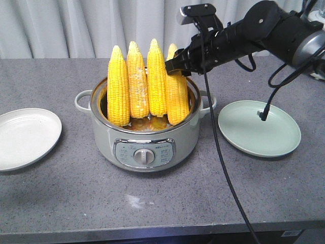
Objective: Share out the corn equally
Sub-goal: 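Grasp the cob top with the right gripper and lift it out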
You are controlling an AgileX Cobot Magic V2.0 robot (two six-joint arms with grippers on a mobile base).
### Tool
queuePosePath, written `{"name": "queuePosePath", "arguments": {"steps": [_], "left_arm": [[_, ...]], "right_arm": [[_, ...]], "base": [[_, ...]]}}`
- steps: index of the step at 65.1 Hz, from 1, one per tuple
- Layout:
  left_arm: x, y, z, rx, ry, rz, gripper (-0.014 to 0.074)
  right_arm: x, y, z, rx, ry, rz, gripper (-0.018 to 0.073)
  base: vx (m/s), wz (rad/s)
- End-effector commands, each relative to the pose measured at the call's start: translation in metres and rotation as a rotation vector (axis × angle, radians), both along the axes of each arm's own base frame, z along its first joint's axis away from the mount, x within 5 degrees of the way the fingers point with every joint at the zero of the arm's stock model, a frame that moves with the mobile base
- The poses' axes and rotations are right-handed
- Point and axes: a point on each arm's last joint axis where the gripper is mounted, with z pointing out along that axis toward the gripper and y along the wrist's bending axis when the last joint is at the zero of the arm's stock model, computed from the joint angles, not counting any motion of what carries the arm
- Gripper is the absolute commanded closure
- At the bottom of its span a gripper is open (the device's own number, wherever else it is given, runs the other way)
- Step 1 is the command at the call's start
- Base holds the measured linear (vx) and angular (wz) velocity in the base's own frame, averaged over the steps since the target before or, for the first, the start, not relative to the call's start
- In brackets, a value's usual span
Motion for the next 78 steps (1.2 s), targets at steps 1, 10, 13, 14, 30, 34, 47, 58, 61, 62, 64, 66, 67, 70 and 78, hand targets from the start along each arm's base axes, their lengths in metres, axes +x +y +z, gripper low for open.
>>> {"name": "queuePosePath", "arguments": {"steps": [1,10,13,14,30,34,47,58,61,62,64,66,67,70,78], "left_arm": [[-0.001,0.000,0.015,-0.017,-0.096,0.000,0.0004],[-0.001,0.000,0.015,-0.017,-0.093,0.000,0.0004],[-0.002,0.000,0.015,-0.017,-0.091,0.000,0.0004],[-0.002,0.000,0.015,-0.017,-0.090,0.000,0.0004],[-0.002,0.000,0.014,-0.016,-0.087,0.001,0.0004],[-0.002,0.000,0.014,-0.016,-0.087,0.001,0.0004],[-0.002,0.000,0.014,-0.016,-0.087,0.001,0.0004],[-0.002,0.000,0.014,-0.016,-0.088,0.001,0.0004],[-0.002,0.000,0.014,-0.016,-0.088,0.001,0.0004],[-0.002,0.000,0.014,-0.016,-0.088,0.001,0.0004],[-0.002,0.000,0.014,-0.016,-0.088,0.001,0.0004],[-0.002,0.000,0.014,-0.016,-0.088,0.001,0.0004],[-0.002,0.000,0.014,-0.014,-0.088,0.000,0.0004],[-0.002,0.000,0.014,-0.014,-0.088,-0.001,0.0004],[-0.002,0.000,0.014,-0.014,-0.088,-0.001,0.0004]], "right_arm": [[-0.020,-0.008,0.056,0.062,-0.142,-0.016,0.0475],[-0.038,-0.013,0.081,0.096,-0.164,-0.025,0.0473],[-0.045,-0.015,0.091,0.109,-0.175,-0.031,0.0472],[-0.049,-0.016,0.095,0.112,-0.185,-0.031,0.0472],[-0.089,-0.034,0.144,0.108,-0.296,-0.094,0.0464],[-0.095,-0.040,0.149,0.088,-0.299,-0.129,0.0462],[-0.095,-0.057,0.143,-0.040,-0.243,-0.292,0.0458],[-0.089,-0.068,0.133,-0.140,-0.196,-0.365,0.0458],[-0.085,-0.075,0.128,-0.146,-0.170,-0.386,0.0457],[-0.083,-0.077,0.127,-0.145,-0.161,-0.391,0.0456],[-0.080,-0.083,0.123,-0.140,-0.134,-0.408,0.0456],[-0.077,-0.090,0.120,-0.129,-0.111,-0.425,0.0456],[-0.075,-0.094,0.118,-0.127,-0.096,-0.432,0.0455],[-0.068,-0.109,0.112,-0.111,-0.056,-0.463,0.0454],[-0.053,-0.146,0.094,-0.048,0.048,-0.489,0.0452]], "base": [[0.00,0.00],[0.00,0.00],[0.00,0.00],[0.00,0.00],[0.00,0.00],[0.00,0.00],[0.00,0.00],[0.00,0.00],[0.00,0.00],[0.00,0.00],[0.00,0.00],[0.00,0.00],[0.00,0.00],[0.00,0.00],[0.00,0.00]]}}
